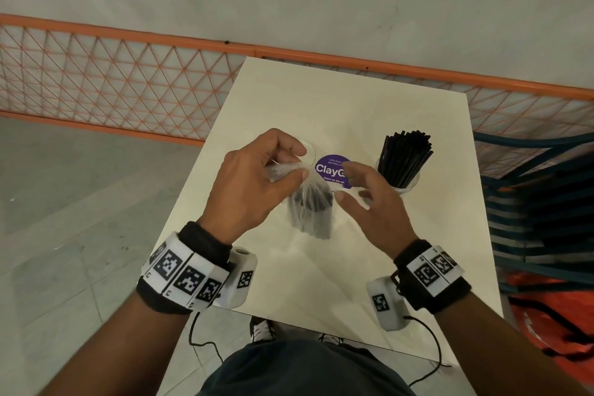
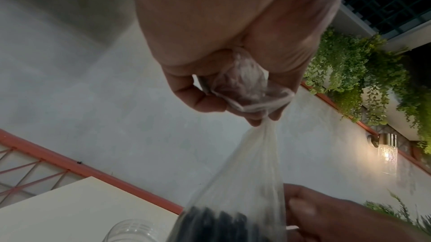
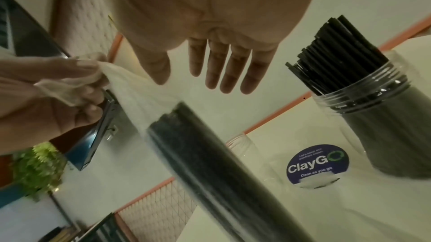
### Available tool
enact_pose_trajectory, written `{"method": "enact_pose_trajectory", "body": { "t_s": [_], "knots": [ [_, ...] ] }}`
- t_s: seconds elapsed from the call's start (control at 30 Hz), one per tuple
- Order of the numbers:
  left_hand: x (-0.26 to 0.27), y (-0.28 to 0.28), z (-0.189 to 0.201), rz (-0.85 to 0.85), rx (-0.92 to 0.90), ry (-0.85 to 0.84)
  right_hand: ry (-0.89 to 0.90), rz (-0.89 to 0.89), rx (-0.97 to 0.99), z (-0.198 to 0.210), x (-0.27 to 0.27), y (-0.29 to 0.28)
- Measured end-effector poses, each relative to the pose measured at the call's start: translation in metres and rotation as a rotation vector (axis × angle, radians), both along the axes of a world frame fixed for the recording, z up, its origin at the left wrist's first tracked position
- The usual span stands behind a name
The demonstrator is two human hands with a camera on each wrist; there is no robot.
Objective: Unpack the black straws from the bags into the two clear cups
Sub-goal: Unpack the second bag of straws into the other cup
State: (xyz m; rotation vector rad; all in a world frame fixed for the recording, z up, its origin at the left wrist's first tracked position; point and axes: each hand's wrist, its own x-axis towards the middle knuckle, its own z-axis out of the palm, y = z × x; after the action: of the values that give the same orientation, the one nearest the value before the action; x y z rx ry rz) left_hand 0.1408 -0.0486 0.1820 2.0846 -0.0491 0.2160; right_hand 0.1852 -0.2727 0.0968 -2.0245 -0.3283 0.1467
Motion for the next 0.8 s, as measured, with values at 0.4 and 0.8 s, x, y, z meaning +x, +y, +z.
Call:
{"method": "enact_pose_trajectory", "body": {
  "t_s": [0.4, 0.8],
  "knots": [
    [0.005, 0.001, -0.006, -0.084, -0.569, 0.111, -0.003, 0.140, -0.358, -0.032, -0.003, 0.050],
    [-0.019, 0.021, -0.139, -0.022, -0.158, 0.427, 0.268, 0.094, 0.045, -0.041, -0.013, 0.045]
  ]
}}
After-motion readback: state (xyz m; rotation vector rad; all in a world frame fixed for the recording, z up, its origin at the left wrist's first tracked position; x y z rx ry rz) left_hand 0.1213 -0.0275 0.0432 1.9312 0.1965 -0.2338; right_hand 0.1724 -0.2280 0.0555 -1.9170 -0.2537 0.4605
